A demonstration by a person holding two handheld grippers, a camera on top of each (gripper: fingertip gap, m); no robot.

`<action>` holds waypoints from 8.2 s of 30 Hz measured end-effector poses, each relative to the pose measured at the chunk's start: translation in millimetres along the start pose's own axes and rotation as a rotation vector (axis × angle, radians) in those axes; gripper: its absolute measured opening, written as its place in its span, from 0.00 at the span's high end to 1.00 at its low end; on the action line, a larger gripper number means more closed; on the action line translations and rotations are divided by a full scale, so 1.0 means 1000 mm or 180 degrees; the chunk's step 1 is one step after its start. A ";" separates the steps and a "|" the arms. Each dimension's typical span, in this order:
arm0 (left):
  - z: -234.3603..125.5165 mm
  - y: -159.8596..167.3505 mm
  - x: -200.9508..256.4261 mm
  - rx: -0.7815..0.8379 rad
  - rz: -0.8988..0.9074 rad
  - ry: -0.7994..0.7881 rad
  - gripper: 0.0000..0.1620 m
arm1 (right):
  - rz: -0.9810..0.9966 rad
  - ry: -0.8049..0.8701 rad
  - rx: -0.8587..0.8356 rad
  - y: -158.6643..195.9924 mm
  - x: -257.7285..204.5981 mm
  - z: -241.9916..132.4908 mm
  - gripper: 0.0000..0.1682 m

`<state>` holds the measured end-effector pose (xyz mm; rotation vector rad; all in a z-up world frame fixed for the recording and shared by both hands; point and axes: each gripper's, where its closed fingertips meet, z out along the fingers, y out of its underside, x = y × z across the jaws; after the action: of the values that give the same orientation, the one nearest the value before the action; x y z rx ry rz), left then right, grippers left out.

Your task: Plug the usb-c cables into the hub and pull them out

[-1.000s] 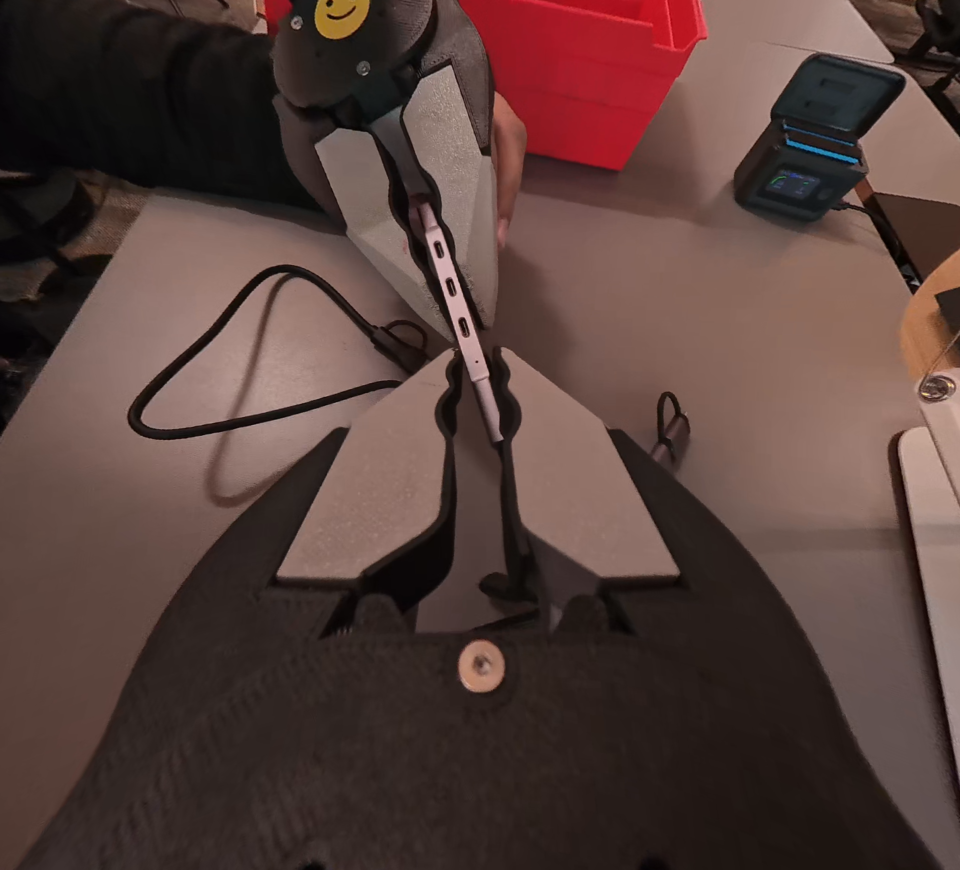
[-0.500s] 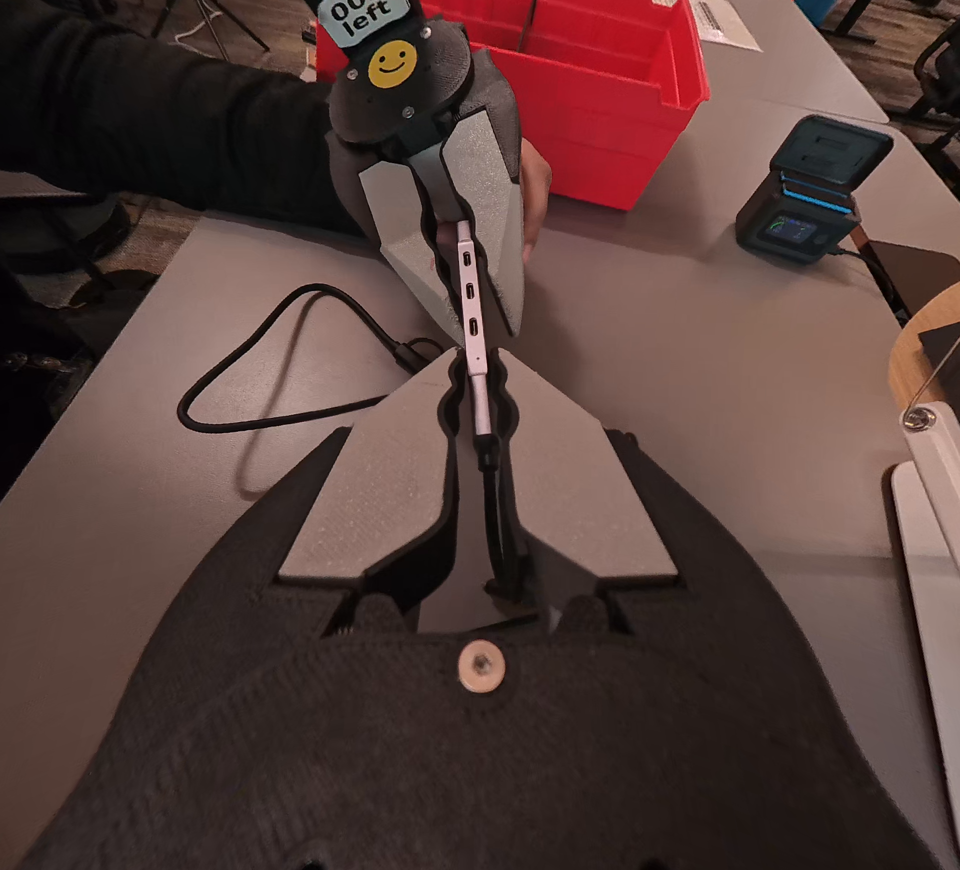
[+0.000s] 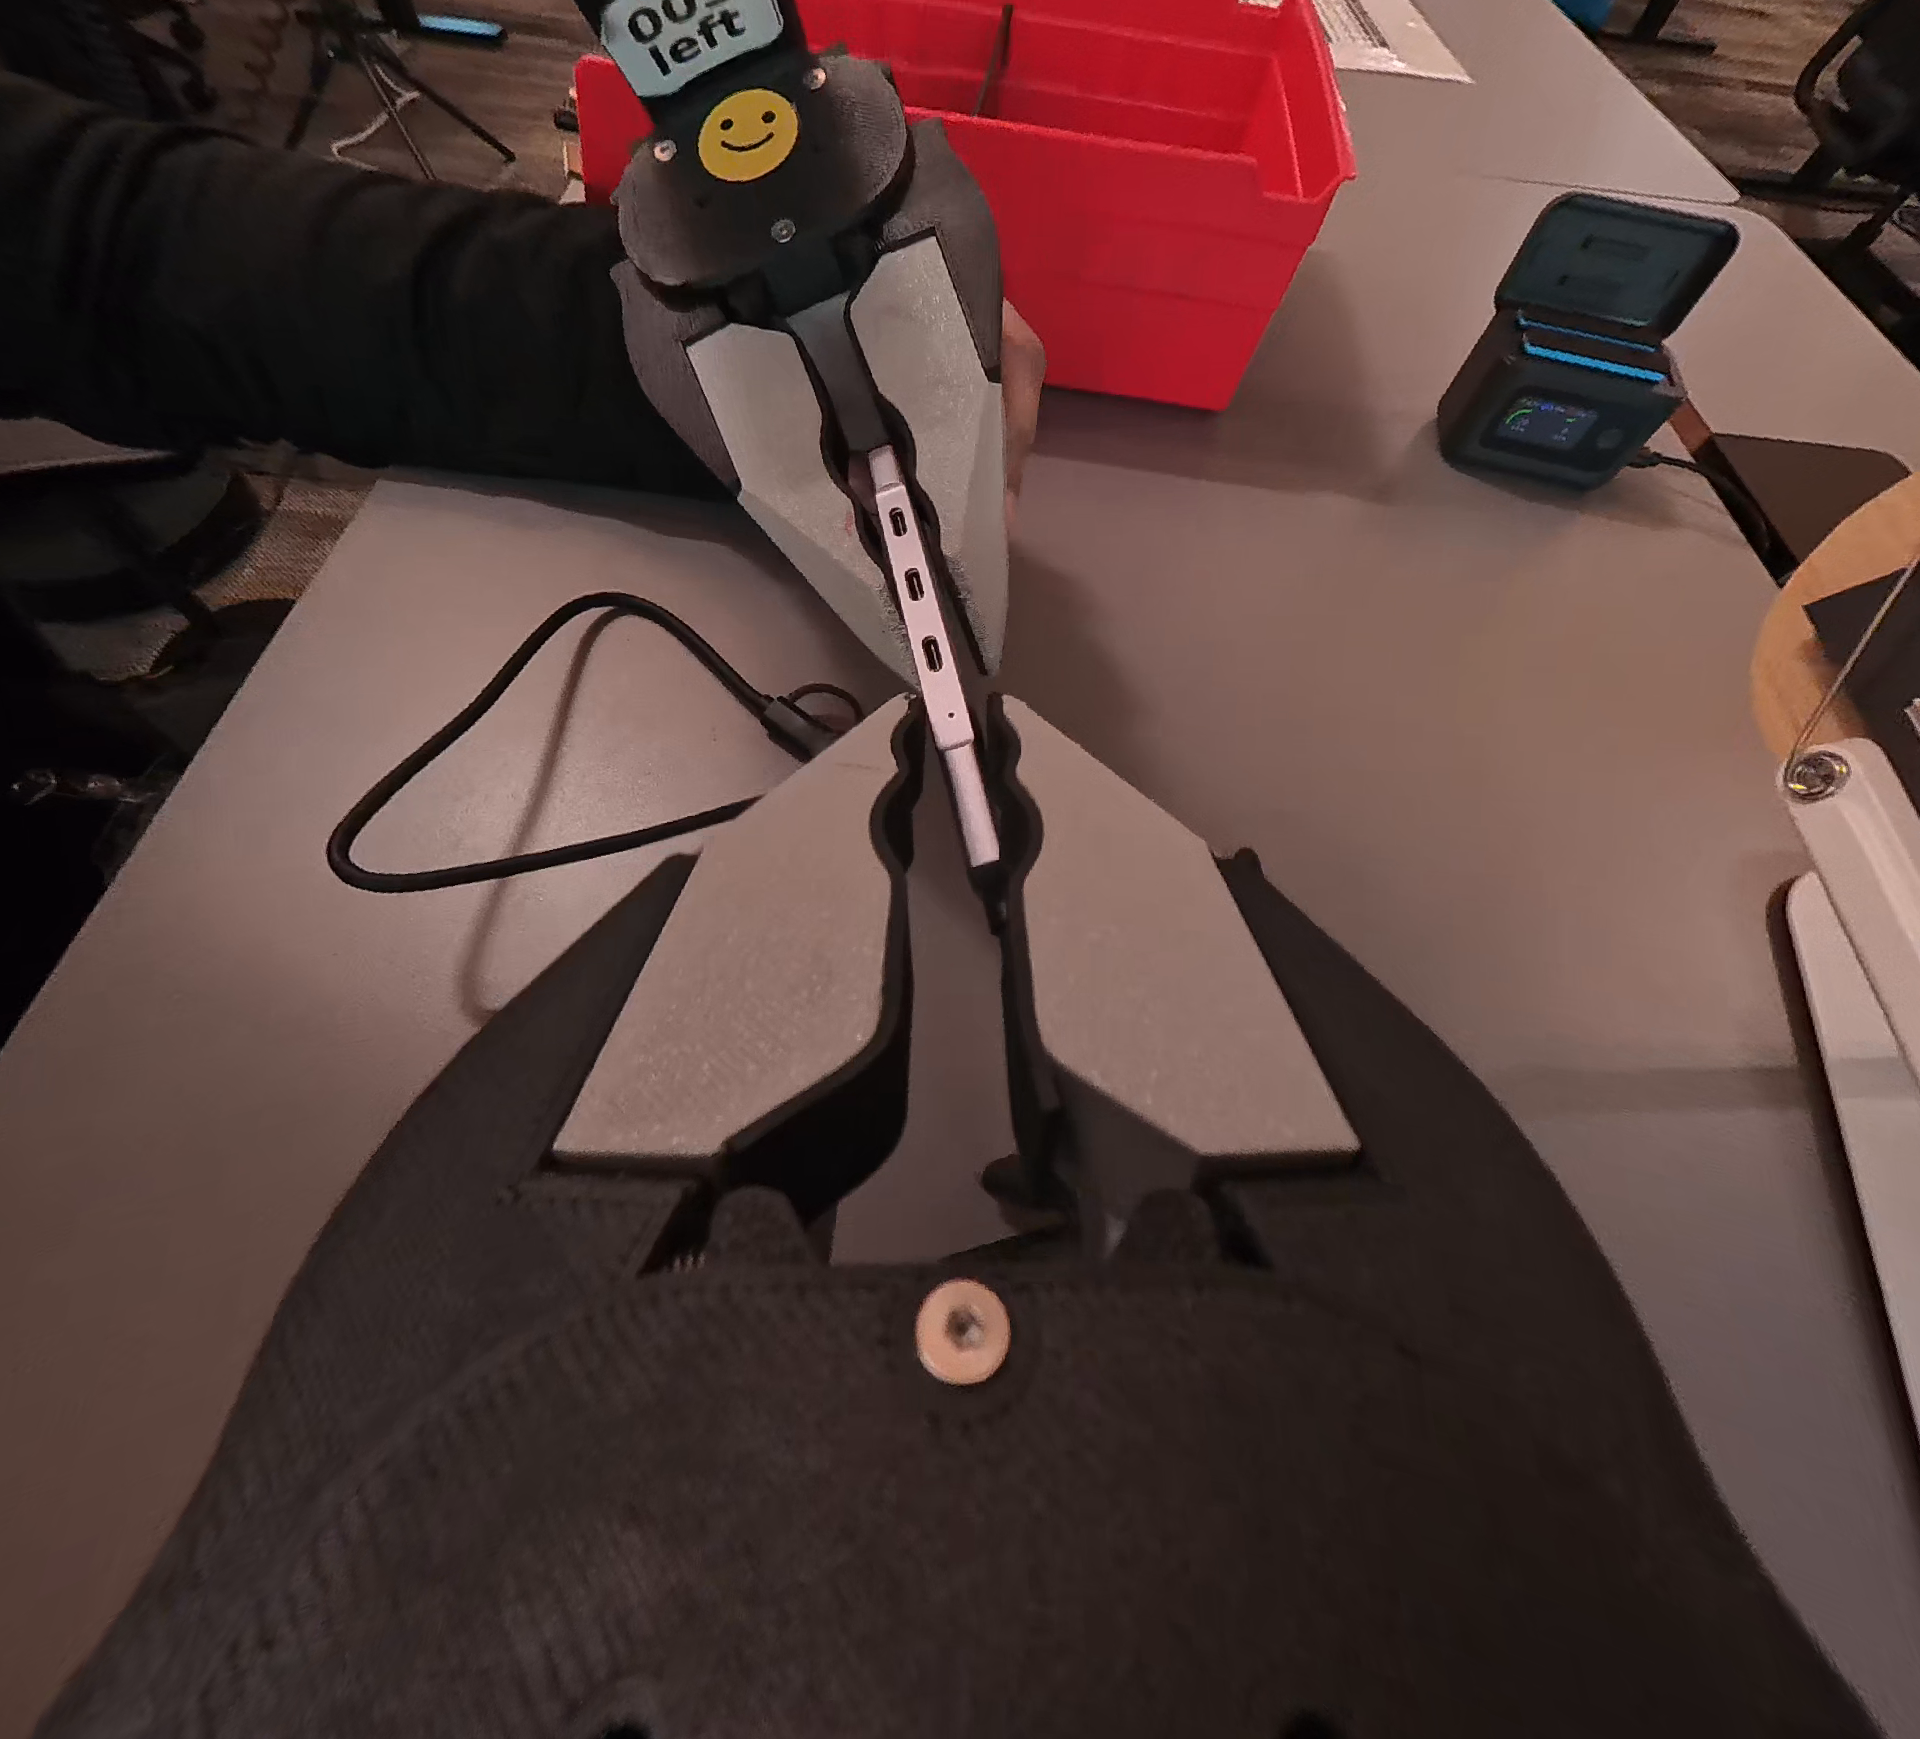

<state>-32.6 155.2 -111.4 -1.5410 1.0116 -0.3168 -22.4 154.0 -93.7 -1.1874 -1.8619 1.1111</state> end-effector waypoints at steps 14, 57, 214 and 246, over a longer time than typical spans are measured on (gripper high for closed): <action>0.000 -0.006 0.005 0.0180 -0.0234 0.0188 0.96 | -0.0056 -0.0049 -0.0117 0.009 -0.002 0.002 0.96; 0.002 0.032 -0.037 -0.0623 0.0929 -0.0886 0.95 | 0.0766 0.0473 -0.2121 0.093 0.004 -0.058 1.00; -0.004 -0.005 -0.076 -0.0611 0.0500 -0.2330 0.96 | 0.1427 0.2913 0.1798 -0.045 0.076 -0.002 0.98; 0.020 0.046 -0.020 -0.0946 0.0549 -0.0647 0.92 | 0.0706 0.0597 0.0579 -0.013 0.038 0.035 0.98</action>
<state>-49.1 186.8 -151.3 -1.6973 1.0545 0.1150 -70.7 175.2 -93.6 -1.3643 -1.4826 1.2146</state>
